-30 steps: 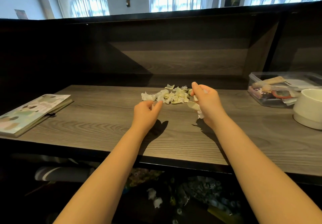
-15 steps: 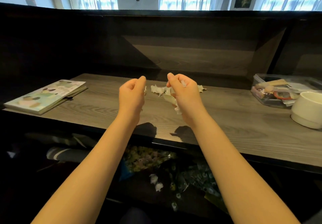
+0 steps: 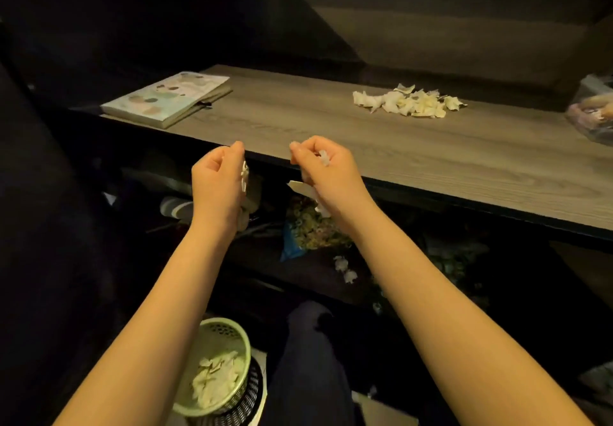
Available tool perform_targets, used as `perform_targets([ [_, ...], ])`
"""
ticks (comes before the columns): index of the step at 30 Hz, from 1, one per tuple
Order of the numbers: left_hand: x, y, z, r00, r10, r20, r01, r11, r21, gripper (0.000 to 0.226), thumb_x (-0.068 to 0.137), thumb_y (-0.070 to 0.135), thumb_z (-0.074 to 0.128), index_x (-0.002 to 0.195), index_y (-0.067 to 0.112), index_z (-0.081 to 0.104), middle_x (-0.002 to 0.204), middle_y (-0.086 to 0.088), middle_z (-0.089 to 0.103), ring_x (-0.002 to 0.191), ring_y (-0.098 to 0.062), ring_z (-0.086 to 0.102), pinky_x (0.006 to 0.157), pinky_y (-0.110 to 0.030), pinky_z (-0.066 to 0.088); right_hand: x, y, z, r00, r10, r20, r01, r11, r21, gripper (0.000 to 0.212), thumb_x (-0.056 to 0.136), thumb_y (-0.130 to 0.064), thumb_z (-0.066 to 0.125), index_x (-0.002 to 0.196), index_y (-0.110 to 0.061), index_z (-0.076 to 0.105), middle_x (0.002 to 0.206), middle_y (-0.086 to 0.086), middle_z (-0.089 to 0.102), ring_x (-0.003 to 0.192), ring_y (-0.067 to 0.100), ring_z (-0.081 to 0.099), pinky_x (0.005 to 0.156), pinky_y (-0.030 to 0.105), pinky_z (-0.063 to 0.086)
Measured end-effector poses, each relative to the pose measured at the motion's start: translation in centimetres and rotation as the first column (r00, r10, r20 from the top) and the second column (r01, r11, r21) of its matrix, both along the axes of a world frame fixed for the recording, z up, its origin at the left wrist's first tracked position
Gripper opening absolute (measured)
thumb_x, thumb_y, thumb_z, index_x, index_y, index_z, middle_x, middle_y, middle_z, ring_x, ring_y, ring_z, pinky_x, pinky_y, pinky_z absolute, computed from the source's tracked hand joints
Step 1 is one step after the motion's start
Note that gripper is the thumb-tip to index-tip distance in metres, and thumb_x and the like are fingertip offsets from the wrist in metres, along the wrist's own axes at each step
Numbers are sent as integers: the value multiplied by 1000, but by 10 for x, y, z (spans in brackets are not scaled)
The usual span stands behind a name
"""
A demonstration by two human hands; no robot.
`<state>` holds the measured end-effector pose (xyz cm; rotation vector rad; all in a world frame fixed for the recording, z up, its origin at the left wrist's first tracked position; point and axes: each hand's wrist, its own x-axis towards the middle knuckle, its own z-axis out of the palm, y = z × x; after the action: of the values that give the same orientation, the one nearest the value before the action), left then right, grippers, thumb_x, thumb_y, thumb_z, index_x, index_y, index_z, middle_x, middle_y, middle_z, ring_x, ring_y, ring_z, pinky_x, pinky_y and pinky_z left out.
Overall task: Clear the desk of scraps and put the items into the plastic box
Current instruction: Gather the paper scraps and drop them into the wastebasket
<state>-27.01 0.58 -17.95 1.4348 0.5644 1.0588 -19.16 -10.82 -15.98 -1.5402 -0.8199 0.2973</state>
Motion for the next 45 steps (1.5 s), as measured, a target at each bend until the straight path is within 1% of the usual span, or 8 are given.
perform_targets([
  [4,-33,28,-43,994,46,-95,-51,997,-55,25,87,27,53,67,14,45,58,-3,35,54,-13,32,50,-28,26,-21,32,-36,999,44,-29,-45,997,-58,24,94,-22,55,75,-7,58,53,-6,41,48,1,37,59,23,36],
  [9,-64,60,-97,966,118,-228,-139,987,-80,38,88,25,52,55,20,34,54,-1,31,52,-14,28,50,-29,22,-42,68,-84,994,86,-72,-100,970,-222,26,93,-26,56,71,-12,54,60,-6,45,56,6,41,62,24,37],
  [17,-100,95,-189,840,167,-516,-220,975,-41,41,90,21,52,53,8,39,50,-3,34,52,-15,31,56,-31,28,-61,108,-160,978,188,-90,-206,823,-529,24,93,-33,53,78,-14,55,74,-5,53,72,14,51,65,34,48],
  [22,-114,109,-237,676,166,-718,-217,976,22,40,91,22,51,54,8,42,51,-1,41,53,-16,40,60,-31,33,-62,136,-198,968,236,-83,-230,715,-660,27,93,-31,52,84,-6,58,96,8,63,88,23,58,78,41,53],
  [28,-121,124,-298,324,99,-941,-13,995,100,32,93,34,48,76,9,55,74,-2,55,80,-25,56,62,-30,36,-62,161,-236,943,323,-83,-275,614,-740,23,94,-22,52,76,-9,51,81,18,55,90,41,60,85,48,49],
  [33,-120,131,-346,47,68,-997,188,979,76,31,95,33,44,97,7,61,101,-13,65,94,-31,61,69,-36,44,-55,175,-268,935,340,-99,-283,550,-786,24,93,-24,54,75,-7,52,93,25,66,89,37,61,77,40,48],
  [38,-113,130,-384,-82,-43,-996,283,957,-65,29,94,32,45,103,7,59,107,-12,64,101,-30,59,73,-34,42,-50,181,-305,930,333,-156,-310,480,-821,21,90,-27,56,78,-9,53,82,10,62,80,26,58,68,35,45],
  [45,-115,129,-421,-135,-219,-966,257,934,-247,51,91,36,52,132,8,41,138,-18,40,125,-37,42,103,-44,37,-49,186,-339,910,379,-171,-327,398,-857,20,90,-25,55,76,-11,51,75,4,56,70,19,52,71,37,46],
])
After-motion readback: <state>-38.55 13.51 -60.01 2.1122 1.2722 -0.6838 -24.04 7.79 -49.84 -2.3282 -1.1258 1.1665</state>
